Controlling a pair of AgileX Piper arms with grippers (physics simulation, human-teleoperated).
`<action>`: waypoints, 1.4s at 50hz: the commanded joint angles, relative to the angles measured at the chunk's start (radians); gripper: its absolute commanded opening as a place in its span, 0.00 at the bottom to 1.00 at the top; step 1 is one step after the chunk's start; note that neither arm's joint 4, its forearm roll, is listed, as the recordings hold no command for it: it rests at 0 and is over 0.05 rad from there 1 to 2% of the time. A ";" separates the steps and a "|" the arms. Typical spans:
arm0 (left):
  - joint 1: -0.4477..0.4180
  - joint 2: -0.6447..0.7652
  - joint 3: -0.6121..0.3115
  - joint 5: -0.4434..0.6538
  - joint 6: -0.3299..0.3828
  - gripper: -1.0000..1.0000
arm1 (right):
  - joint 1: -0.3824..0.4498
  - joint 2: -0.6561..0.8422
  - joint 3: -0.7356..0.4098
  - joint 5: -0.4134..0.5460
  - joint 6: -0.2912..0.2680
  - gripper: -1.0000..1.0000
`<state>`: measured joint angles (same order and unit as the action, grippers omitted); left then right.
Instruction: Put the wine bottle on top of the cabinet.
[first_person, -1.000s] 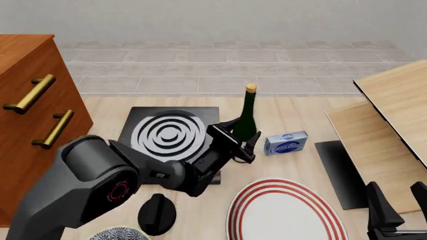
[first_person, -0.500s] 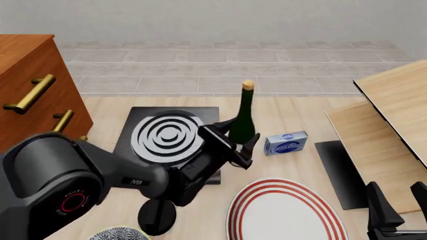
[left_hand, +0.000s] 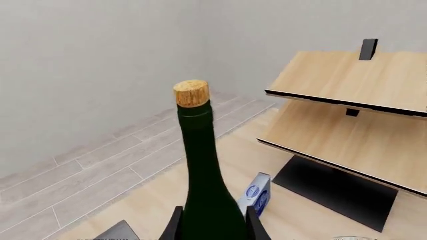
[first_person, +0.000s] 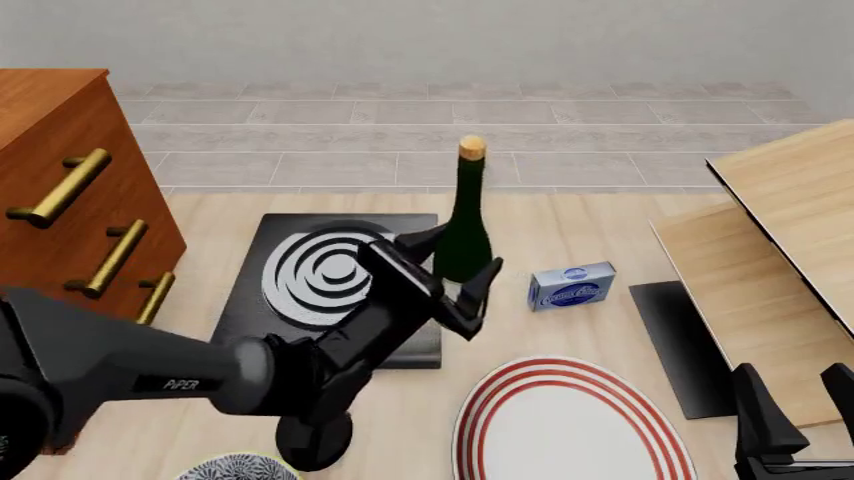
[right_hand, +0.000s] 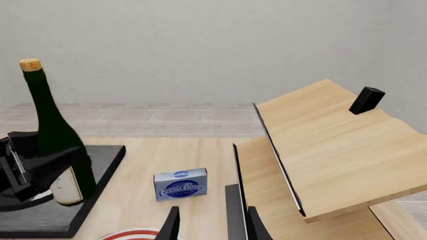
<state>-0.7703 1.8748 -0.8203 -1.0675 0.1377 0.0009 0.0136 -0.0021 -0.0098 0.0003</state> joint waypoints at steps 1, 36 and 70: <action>0.022 -0.097 0.070 0.006 0.043 0.00 | 0.000 0.000 0.000 0.000 0.000 1.00; 0.122 -0.546 0.189 0.316 0.091 0.00 | 0.000 0.000 0.000 0.000 0.000 1.00; 0.313 -0.759 -0.022 0.806 0.107 0.00 | 0.000 0.000 0.000 0.000 0.000 1.00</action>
<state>-0.5080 1.1701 -0.7664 -0.3870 0.2243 0.0010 0.0135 -0.0021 -0.0098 0.0003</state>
